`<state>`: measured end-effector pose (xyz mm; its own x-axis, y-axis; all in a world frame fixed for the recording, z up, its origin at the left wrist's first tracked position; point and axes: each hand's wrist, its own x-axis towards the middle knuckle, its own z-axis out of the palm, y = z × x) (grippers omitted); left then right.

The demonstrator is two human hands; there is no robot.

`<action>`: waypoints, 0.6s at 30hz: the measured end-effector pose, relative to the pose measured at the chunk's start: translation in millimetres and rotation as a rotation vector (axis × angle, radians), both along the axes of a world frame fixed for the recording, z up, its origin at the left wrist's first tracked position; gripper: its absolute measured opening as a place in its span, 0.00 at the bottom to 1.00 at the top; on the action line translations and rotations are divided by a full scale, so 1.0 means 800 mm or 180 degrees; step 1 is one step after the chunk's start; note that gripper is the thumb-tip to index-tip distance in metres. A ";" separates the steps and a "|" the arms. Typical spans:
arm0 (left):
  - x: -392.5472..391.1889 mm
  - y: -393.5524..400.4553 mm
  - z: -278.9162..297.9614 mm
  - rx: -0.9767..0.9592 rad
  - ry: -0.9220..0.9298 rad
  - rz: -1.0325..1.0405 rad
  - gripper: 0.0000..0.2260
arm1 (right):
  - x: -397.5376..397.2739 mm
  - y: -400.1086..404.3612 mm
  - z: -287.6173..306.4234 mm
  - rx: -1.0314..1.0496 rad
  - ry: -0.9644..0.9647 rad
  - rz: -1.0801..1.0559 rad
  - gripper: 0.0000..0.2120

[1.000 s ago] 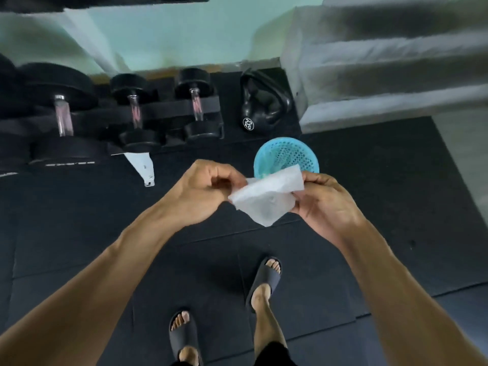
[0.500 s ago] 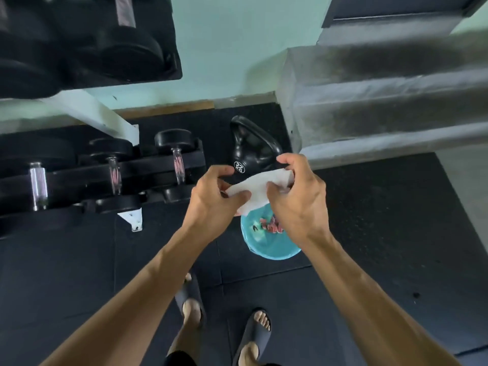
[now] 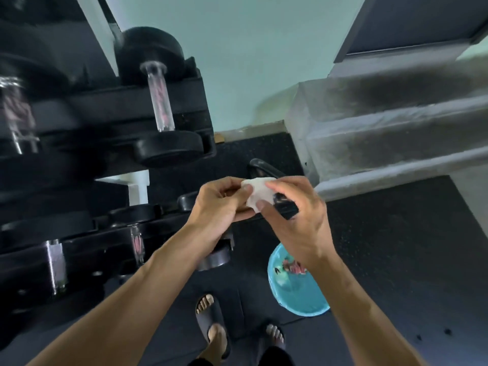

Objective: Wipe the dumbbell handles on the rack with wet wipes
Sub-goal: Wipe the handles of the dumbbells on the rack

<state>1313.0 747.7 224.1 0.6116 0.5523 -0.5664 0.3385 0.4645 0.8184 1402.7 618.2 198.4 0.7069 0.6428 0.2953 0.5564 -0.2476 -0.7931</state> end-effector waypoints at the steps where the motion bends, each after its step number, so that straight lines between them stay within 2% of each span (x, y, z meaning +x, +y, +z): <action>1: 0.007 0.011 0.004 0.0067 -0.0009 -0.0051 0.04 | 0.005 0.015 0.000 -0.0014 -0.0036 -0.0002 0.13; 4: 0.021 0.032 0.020 0.0257 -0.0082 -0.0251 0.05 | 0.023 0.047 0.001 0.0068 0.0065 -0.0100 0.08; 6: 0.027 0.054 0.033 0.0686 -0.0095 -0.0486 0.06 | 0.042 0.070 0.006 0.0111 0.0518 -0.0214 0.05; 9: 0.023 0.091 0.050 0.1992 0.0063 -0.0555 0.06 | 0.071 0.114 0.016 0.0071 0.0992 -0.0202 0.10; 11: 0.013 0.115 0.056 0.2916 0.0132 -0.0128 0.05 | 0.086 0.149 0.020 -0.0006 0.1159 -0.0088 0.12; 13: 0.002 0.138 0.052 0.3647 0.0604 0.0225 0.06 | 0.095 0.185 0.020 -0.0143 0.1191 0.0055 0.08; 14: -0.003 0.148 0.047 0.3683 0.0978 0.0282 0.10 | 0.098 0.200 0.020 -0.0223 0.1146 0.0095 0.06; 16: -0.014 0.160 0.036 0.3217 0.1793 0.0218 0.21 | 0.102 0.232 0.018 -0.0332 0.1057 0.0211 0.03; 18: -0.019 0.161 0.026 0.2677 0.2141 0.0172 0.34 | 0.105 0.262 0.016 -0.0378 0.0925 0.0336 0.04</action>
<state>1297.8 876.2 244.9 0.2796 0.9383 -0.2034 0.8338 -0.1323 0.5359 1486.7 827.5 211.1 0.6783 0.7348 0.0096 0.3387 -0.3010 -0.8915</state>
